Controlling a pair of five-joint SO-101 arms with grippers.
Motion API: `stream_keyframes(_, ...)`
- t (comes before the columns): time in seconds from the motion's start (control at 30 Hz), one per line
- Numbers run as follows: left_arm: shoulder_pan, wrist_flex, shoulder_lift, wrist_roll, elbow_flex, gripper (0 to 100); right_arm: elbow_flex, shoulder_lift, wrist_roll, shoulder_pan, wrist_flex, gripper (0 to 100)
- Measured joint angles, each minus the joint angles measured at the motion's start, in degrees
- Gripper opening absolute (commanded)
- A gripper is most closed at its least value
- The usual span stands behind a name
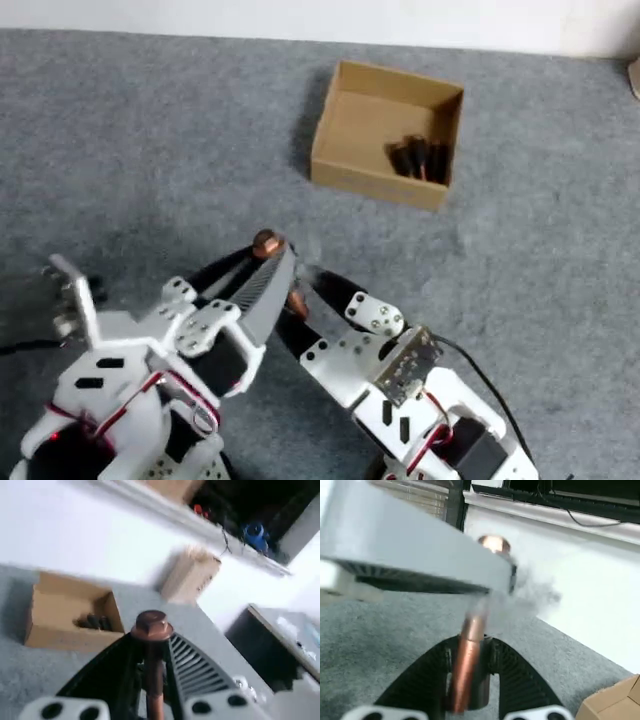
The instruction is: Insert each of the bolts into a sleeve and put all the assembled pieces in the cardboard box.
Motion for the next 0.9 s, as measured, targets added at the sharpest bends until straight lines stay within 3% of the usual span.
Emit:
stream_keyframes(0.43,0.26,0.00,-0.62,-0.88,-0.53,0,0.00,0.00,0.00,0.26,-0.09,0.5)
stream_keyframes(0.6,-6.24,-6.68,-0.79,-5.36,-0.79,0,0.00,0.00,0.00,0.44,-0.09,0.5)
stream_keyframes(0.9,-7.65,-5.45,-0.88,-5.89,1.49,0,0.09,0.18,0.09,0.53,0.00,0.5)
